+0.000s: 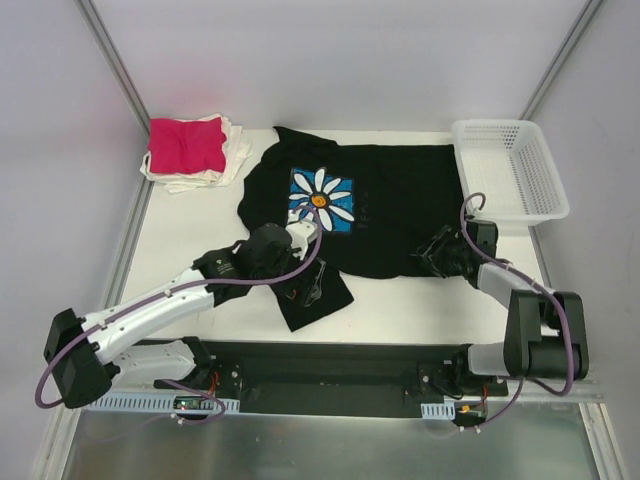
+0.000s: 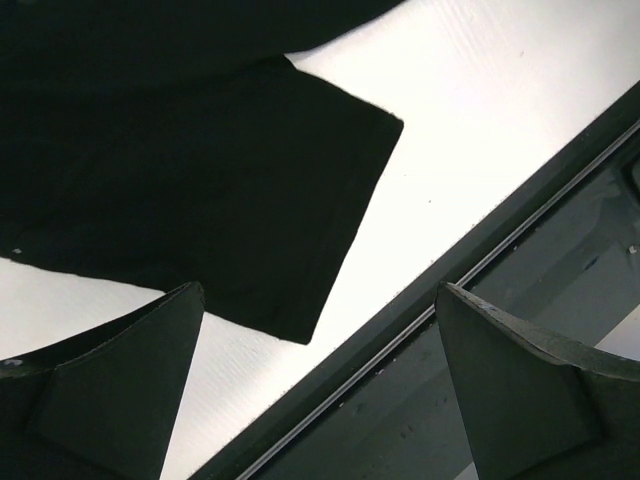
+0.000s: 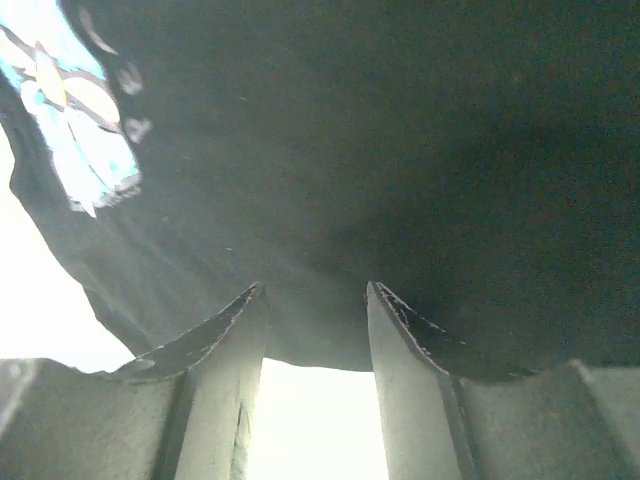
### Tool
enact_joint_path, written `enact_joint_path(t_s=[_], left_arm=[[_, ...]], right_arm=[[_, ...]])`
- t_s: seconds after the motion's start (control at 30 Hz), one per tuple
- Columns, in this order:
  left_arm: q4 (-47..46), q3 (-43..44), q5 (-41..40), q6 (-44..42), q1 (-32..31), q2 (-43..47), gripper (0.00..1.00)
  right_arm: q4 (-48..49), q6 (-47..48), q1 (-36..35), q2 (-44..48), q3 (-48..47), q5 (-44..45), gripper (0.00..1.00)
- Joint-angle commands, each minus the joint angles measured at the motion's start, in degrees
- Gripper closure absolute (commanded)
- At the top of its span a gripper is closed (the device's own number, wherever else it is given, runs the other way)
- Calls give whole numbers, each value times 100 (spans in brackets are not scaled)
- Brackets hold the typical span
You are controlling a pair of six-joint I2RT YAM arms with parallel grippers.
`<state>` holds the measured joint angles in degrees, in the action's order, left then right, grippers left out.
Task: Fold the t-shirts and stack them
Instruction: Flatten out the tshirt, then grap the side of the flattened tshirt closest away from the robot with both arms
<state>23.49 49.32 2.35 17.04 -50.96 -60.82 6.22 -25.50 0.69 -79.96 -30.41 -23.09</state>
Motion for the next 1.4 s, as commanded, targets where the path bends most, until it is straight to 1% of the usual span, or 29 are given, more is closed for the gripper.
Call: enact_joint_path(t_s=[0.0, 0.17, 0.23, 0.37, 0.5, 0.63, 0.73, 0.77, 0.87, 1.13, 1.37], left_arm=[[155, 148, 599, -307, -11, -527, 2], [595, 95, 591, -140, -98, -914, 2], [770, 34, 460, -43, -142, -1028, 2], [921, -133, 126, 168, -282, -1178, 4], [991, -230, -129, 387, -484, -1424, 8], [1141, -151, -375, 564, -862, -1941, 10], [1202, -63, -516, 678, -1090, -2240, 11], [1202, -45, -534, 695, -1126, -2285, 11], [1202, -1, -648, 740, -1188, -2382, 12], [1193, 121, -1114, 670, -1188, -2496, 10], [1106, 297, -1087, 581, -1188, -2786, 11]], right_arm=[[556, -43, 194, 893, 9, 95, 53], [100, -26, 309, 1650, 123, 129, 53], [-41, 10, 432, 1913, 167, 112, 53], [-252, 1, 660, 2151, 246, -116, 55], [-314, -96, 871, 2257, 290, -362, 59], [-586, 0, 977, 2415, 229, -363, 60], [-595, 36, 1038, 2538, 203, -319, 62], [-761, 45, 1047, 2547, 203, -319, 63], [-780, 54, 1100, 2538, 203, -362, 66], [-710, 45, 1144, 2389, 203, -494, 68], [-648, 18, 1153, 2354, 246, -538, 71]])
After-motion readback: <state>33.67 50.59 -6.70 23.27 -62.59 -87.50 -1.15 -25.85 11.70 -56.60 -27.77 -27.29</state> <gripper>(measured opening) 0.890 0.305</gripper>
